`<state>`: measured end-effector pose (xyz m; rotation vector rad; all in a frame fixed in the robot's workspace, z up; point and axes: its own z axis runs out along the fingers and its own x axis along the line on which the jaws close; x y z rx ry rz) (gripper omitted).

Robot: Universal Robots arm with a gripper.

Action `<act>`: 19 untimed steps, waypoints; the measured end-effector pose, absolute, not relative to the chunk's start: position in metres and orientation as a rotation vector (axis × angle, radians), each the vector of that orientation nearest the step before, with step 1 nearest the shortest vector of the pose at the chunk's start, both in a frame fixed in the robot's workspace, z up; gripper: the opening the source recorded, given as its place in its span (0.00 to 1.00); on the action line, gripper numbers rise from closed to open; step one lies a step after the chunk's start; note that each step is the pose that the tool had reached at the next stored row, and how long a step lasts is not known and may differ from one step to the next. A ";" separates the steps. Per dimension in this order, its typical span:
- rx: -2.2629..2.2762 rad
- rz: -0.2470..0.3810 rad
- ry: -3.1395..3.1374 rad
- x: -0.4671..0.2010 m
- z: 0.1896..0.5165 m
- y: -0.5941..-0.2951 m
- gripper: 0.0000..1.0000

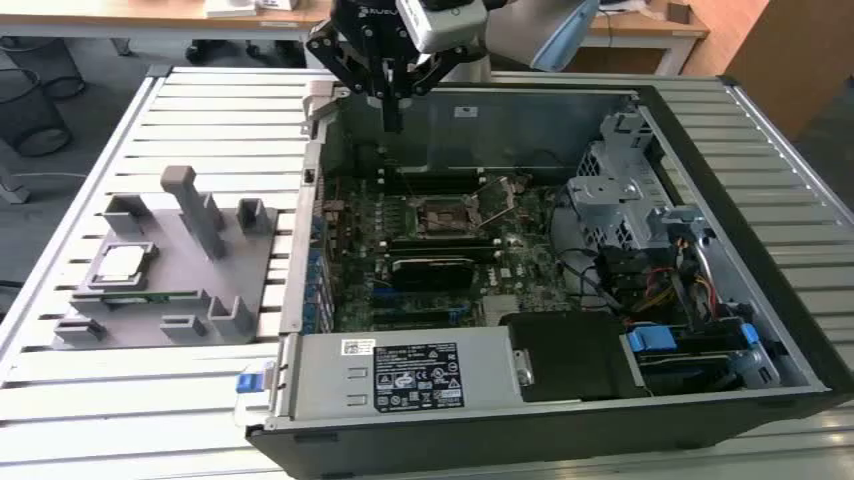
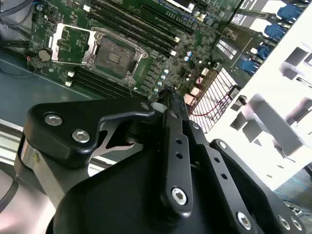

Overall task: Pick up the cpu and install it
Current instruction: 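Reach for the cpu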

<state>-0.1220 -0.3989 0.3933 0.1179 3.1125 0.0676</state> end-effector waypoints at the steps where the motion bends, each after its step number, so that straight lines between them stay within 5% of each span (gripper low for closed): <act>1: 0.118 0.068 3.112 -0.122 0.393 -0.399 0.11; 19: 0.118 0.068 3.113 -0.138 0.393 -0.399 0.11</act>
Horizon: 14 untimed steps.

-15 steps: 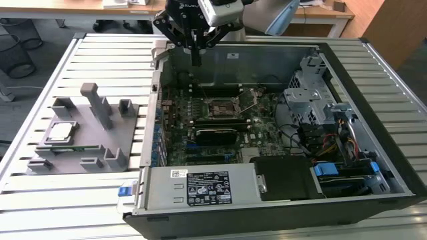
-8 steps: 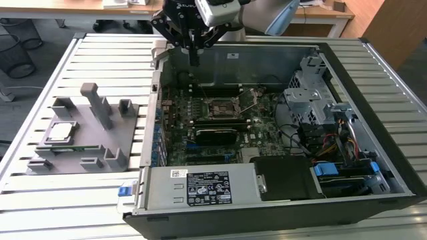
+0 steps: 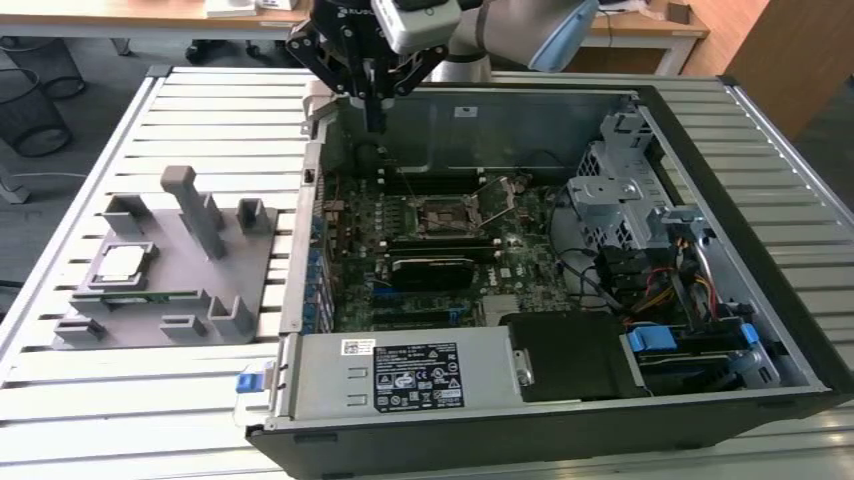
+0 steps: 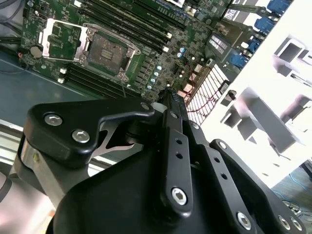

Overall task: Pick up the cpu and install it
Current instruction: 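Reach for the cpu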

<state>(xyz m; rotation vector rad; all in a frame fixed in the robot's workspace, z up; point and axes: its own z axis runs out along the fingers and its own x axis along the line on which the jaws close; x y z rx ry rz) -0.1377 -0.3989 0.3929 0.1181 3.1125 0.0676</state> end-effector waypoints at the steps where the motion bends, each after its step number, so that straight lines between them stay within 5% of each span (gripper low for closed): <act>1: 0.118 0.068 3.112 -0.139 0.393 -0.399 0.11; 14: 0.118 0.068 3.113 -0.154 0.392 -0.399 0.11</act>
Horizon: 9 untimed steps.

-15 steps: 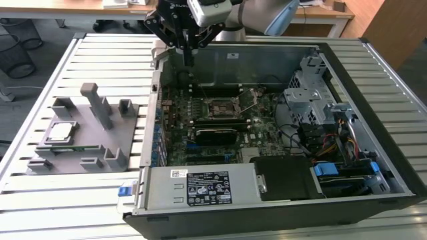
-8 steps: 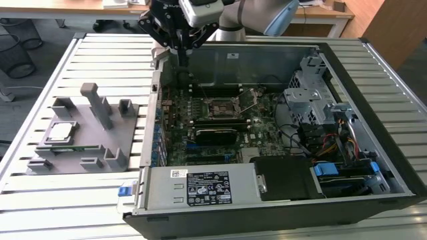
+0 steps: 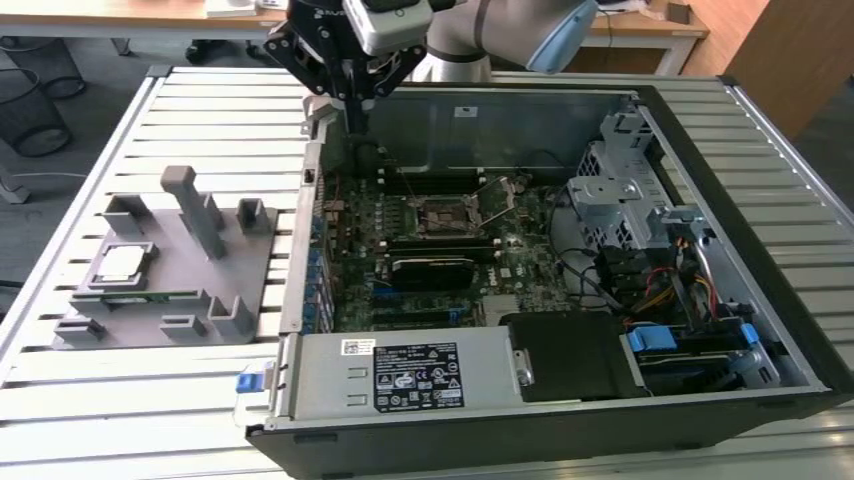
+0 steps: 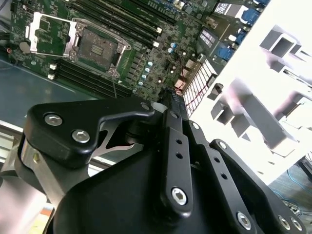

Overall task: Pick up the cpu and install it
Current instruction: 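Reach for the cpu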

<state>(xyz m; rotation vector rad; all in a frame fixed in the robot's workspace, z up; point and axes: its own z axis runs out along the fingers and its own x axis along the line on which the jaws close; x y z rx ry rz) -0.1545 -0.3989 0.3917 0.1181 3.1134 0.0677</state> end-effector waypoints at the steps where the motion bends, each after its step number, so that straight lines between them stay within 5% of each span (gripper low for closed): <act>1: 0.118 0.068 3.114 -0.156 0.392 -0.399 0.11; 9: 0.118 0.067 3.116 -0.162 0.391 -0.399 0.11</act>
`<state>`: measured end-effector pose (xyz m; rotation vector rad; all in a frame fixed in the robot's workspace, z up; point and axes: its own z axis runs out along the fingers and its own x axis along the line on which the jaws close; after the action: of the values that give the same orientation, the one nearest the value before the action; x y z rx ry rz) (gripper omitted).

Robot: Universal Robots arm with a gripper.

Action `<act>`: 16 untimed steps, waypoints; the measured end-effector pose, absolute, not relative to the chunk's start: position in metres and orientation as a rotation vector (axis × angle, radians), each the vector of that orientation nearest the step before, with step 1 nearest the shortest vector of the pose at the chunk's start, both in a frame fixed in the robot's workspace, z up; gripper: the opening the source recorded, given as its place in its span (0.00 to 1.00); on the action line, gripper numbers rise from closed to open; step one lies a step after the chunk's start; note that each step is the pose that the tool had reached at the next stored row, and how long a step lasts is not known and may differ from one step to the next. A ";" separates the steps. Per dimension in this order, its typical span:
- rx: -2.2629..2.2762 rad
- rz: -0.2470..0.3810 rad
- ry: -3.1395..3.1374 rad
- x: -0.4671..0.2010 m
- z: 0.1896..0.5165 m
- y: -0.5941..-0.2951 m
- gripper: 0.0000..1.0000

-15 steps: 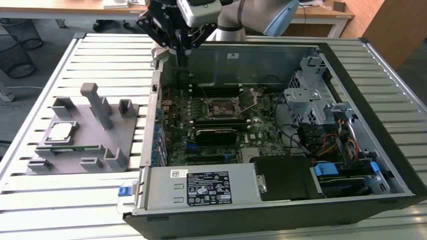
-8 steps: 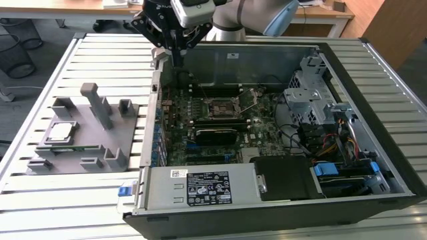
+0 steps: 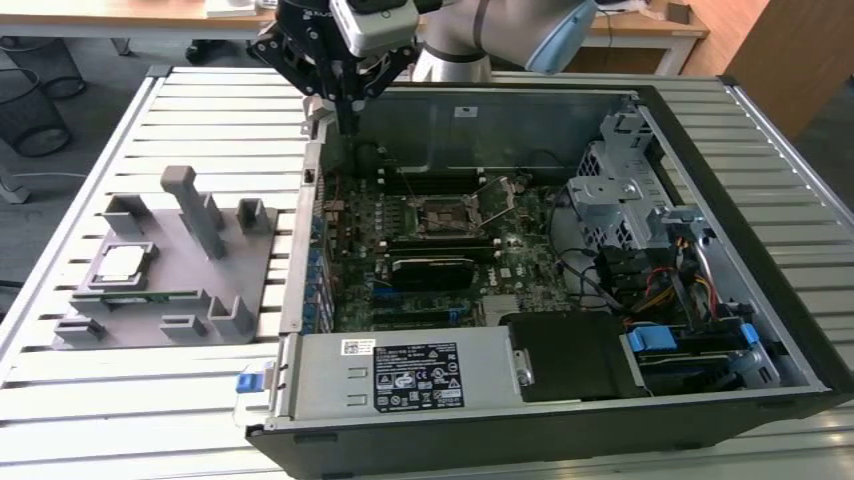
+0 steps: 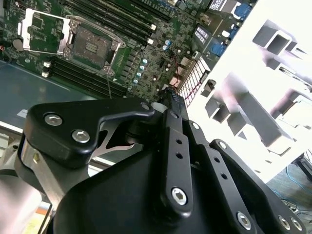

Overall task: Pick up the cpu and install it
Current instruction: 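Reach for the cpu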

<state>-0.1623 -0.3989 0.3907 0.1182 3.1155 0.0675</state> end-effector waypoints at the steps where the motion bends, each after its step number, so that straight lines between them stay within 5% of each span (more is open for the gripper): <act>1: 0.118 0.068 3.116 -0.163 0.391 -0.399 0.11; 16: 0.119 0.067 3.120 -0.176 0.389 -0.399 0.11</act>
<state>-0.1760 -0.3989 0.3886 0.1186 3.1203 0.0674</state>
